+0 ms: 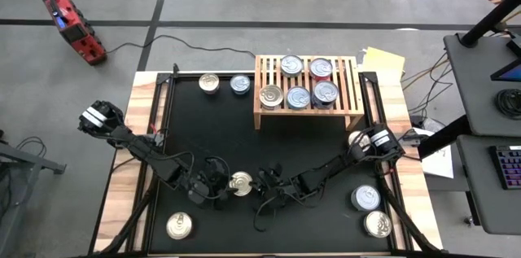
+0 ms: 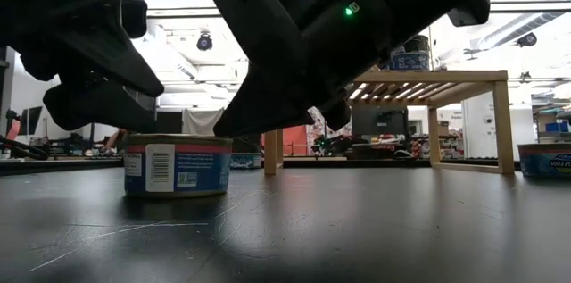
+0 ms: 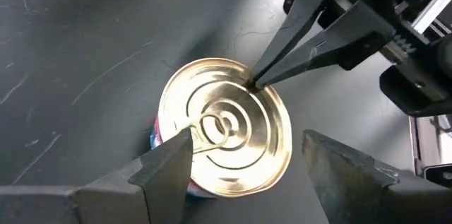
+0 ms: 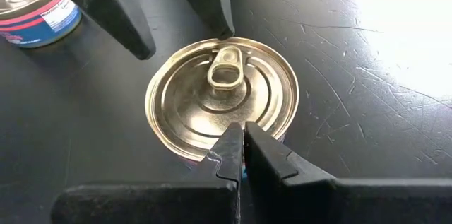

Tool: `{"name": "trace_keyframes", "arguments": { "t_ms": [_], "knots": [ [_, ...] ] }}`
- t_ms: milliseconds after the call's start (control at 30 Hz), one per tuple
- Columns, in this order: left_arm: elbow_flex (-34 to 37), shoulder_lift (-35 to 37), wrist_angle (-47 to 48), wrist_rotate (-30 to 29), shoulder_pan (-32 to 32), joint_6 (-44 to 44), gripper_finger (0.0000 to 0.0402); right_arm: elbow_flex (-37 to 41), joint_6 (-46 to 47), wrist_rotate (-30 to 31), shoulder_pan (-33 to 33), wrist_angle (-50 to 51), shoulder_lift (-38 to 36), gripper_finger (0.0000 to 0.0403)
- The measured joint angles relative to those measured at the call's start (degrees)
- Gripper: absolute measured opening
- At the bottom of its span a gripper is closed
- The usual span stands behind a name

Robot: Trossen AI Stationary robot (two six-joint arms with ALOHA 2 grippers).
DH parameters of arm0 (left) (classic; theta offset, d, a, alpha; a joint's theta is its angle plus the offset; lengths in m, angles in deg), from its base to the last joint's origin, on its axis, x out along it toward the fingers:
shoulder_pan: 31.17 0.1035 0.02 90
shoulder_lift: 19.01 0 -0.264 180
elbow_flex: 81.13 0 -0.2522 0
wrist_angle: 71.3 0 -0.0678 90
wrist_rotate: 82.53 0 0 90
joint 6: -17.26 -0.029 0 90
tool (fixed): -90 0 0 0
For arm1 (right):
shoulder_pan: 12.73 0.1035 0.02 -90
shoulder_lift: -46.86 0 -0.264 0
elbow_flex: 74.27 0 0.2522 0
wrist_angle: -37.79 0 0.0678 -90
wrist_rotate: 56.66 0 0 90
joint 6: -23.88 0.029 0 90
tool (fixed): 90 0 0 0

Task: Stack canned seafood by type on shelf
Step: Stack the blue-pink tuna can on top of the blue-pink tuna can on the shelf

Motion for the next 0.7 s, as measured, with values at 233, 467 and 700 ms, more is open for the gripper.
{"name": "trace_keyframes", "arguments": {
  "t_ms": [233, 467, 700],
  "knots": [
    [0.02, 0.11, 0.68, 0.00, -0.04, 1.20, 0.0249, 0.11, 0.10, -0.11, 0.15, 1.11, -0.11, 0.0009],
    [0.00, 0.23, 0.70, -0.13, -0.11, 1.64, 0.0249, 0.11, 0.62, -0.22, 0.57, 1.98, -0.15, 0.0009],
    [0.00, 1.38, 1.19, -1.20, -0.07, 1.15, 0.0249, 0.19, 0.61, -0.06, 1.27, 2.39, -0.15, 0.0009]
  ]
}}
